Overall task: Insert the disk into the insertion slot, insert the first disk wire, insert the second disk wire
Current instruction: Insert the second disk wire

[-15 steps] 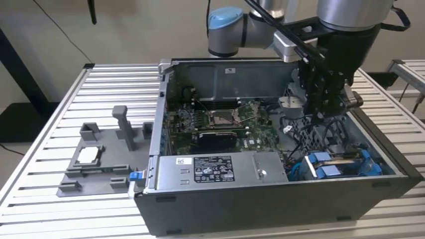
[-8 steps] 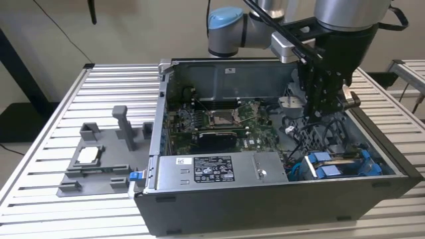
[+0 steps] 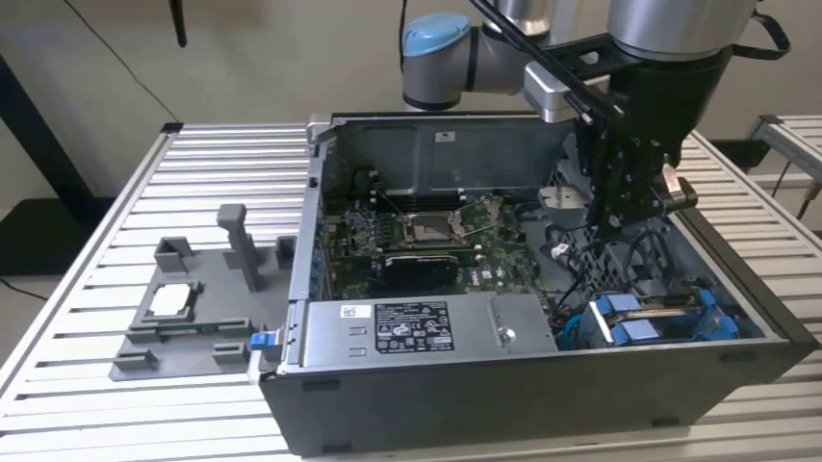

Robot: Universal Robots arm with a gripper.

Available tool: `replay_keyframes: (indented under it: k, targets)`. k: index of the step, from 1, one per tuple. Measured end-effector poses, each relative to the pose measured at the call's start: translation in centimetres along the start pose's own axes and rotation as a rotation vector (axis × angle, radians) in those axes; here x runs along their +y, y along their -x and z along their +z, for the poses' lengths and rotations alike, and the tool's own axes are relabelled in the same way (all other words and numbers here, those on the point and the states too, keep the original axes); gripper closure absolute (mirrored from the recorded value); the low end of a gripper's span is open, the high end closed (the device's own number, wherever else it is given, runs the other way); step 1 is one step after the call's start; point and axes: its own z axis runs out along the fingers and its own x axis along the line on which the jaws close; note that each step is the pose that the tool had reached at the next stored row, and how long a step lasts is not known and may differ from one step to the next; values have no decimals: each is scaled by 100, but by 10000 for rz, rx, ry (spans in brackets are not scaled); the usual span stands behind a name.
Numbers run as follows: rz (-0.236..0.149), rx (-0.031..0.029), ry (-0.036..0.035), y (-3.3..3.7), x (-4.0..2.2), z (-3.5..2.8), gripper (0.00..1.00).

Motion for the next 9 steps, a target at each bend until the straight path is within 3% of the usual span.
replay_keyframes:
  k: [5, 6, 7, 9]
  targets:
    - [-4, 13, -7, 1, 2, -3, 75]
    - [-9, 38, -5, 3, 2, -4, 75]
    - [-16, 83, 1, 9, 3, -4, 68]
    - [-42, 203, 8, 33, 2, -3, 68]
